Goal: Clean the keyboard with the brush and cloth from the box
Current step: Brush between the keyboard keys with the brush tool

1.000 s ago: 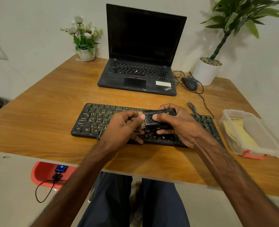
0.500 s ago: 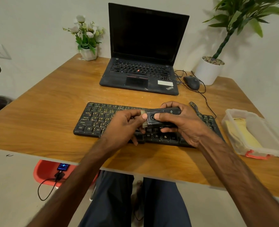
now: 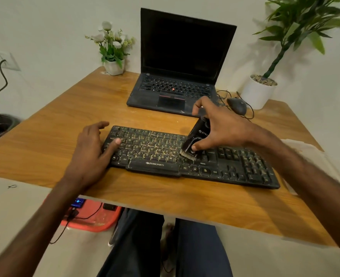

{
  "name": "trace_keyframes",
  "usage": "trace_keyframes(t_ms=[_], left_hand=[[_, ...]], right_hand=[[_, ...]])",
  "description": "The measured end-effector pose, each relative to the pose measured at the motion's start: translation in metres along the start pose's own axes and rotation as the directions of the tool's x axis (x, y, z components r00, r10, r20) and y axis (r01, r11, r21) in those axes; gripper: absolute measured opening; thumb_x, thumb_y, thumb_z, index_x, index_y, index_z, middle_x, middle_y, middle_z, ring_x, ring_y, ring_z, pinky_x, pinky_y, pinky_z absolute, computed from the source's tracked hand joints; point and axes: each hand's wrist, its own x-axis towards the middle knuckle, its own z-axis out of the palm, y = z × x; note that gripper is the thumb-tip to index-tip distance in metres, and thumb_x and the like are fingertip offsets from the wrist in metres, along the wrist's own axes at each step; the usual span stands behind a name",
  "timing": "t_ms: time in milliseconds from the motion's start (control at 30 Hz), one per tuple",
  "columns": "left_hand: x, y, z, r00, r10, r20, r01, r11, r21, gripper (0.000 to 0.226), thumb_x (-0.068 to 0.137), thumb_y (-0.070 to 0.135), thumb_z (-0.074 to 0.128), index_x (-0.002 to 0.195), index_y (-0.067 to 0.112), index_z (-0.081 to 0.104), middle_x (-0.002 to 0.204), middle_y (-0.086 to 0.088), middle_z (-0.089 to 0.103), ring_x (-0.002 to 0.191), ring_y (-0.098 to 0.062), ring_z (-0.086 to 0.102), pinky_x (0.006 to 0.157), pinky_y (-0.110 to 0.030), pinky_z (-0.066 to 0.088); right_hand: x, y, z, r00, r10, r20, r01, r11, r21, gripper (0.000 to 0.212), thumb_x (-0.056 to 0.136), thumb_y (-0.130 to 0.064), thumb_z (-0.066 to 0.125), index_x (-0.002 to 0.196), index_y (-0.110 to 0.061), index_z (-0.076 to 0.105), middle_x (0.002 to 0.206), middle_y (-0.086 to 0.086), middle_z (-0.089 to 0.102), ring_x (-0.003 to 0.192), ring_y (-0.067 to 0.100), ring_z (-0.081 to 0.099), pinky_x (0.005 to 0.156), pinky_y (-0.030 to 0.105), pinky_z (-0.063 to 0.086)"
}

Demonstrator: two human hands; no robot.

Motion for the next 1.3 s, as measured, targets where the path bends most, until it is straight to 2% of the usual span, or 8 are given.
trace_keyframes(t_ms=[233,433,667,800,933,1067,1167,1300], left_hand=[[0.0,0.005,0.008,0.984,0.102,0.146,-0.126,0.978,0.166,0.084,0.091,0.071,0.026,0.151,0.012,0.029,0.155,-0.011,0.032,0.141,-0.025,0.03,0.115,-0.046,0.029],[-0.001,0.005,0.008,0.98,0.134,0.147,-0.149,0.984,0.096,0.087,0.091,0.072,0.023,0.152,0.01,0.025,0.155,-0.012,0.032,0.142,-0.021,0.027,0.116,-0.04,0.026],[-0.002,0.005,0.008,0.981,0.134,0.141,-0.145,0.987,0.068,0.091,0.089,0.077,0.021,0.151,0.01,0.026,0.15,-0.013,0.038,0.136,-0.023,0.034,0.112,-0.04,0.03],[-0.002,0.005,0.008,0.981,0.132,0.143,-0.143,0.987,0.067,0.094,0.088,0.08,0.019,0.151,0.011,0.025,0.15,-0.012,0.038,0.136,-0.023,0.034,0.111,-0.04,0.031],[-0.001,0.005,0.009,0.981,0.129,0.142,-0.14,0.988,0.071,0.092,0.088,0.078,0.02,0.152,0.011,0.024,0.15,-0.013,0.037,0.136,-0.023,0.034,0.111,-0.041,0.032],[-0.001,0.005,0.008,0.981,0.135,0.142,-0.143,0.989,0.049,0.09,0.09,0.076,0.023,0.151,0.01,0.024,0.15,-0.013,0.037,0.137,-0.022,0.034,0.111,-0.036,0.03],[-0.002,0.005,0.008,0.98,0.138,0.141,-0.145,0.989,0.04,0.09,0.09,0.076,0.023,0.151,0.01,0.025,0.15,-0.012,0.038,0.137,-0.02,0.034,0.111,-0.036,0.03],[-0.002,0.005,0.009,0.98,0.134,0.146,-0.142,0.989,0.048,0.087,0.09,0.073,0.024,0.151,0.011,0.025,0.15,-0.011,0.038,0.137,-0.02,0.034,0.112,-0.038,0.031]], right_hand=[[0.015,-0.016,0.004,0.995,-0.064,-0.071,0.046,0.971,-0.234,0.072,0.072,-0.018,0.084,0.122,-0.021,0.032,0.086,-0.004,0.055,0.076,0.009,0.062,0.053,0.019,0.052],[0.005,-0.029,0.016,0.986,-0.137,0.095,0.147,0.983,-0.109,0.072,0.071,-0.015,0.086,0.118,-0.024,0.031,0.094,-0.002,0.06,0.074,0.009,0.067,0.055,0.02,0.056],[0.026,0.002,0.01,0.986,-0.059,-0.153,0.037,0.988,-0.148,0.07,0.071,-0.023,0.086,0.116,-0.018,0.033,0.091,0.001,0.06,0.079,0.016,0.067,0.059,0.023,0.058],[0.02,-0.01,0.011,0.995,-0.079,-0.055,0.071,0.988,-0.136,0.073,0.071,-0.023,0.086,0.119,-0.019,0.031,0.093,0.001,0.059,0.076,0.011,0.064,0.053,0.021,0.054],[0.018,-0.023,0.019,0.989,-0.075,0.127,0.074,0.997,0.017,0.074,0.069,-0.019,0.088,0.12,-0.02,0.032,0.096,0.0,0.062,0.075,0.01,0.068,0.057,0.021,0.056],[0.036,-0.022,0.013,0.997,-0.071,0.031,0.073,0.993,-0.096,0.071,0.071,-0.018,0.086,0.118,-0.016,0.033,0.097,-0.002,0.055,0.083,0.014,0.064,0.06,0.018,0.056],[0.043,-0.019,0.005,0.997,-0.067,-0.032,0.062,0.989,-0.133,0.071,0.07,-0.019,0.086,0.117,-0.015,0.033,0.099,0.005,0.057,0.087,0.019,0.065,0.063,0.029,0.058],[0.027,-0.036,0.022,0.988,-0.111,0.109,0.116,0.992,-0.047,0.07,0.071,-0.017,0.085,0.115,-0.02,0.031,0.097,0.0,0.058,0.083,0.015,0.067,0.059,0.022,0.058]])
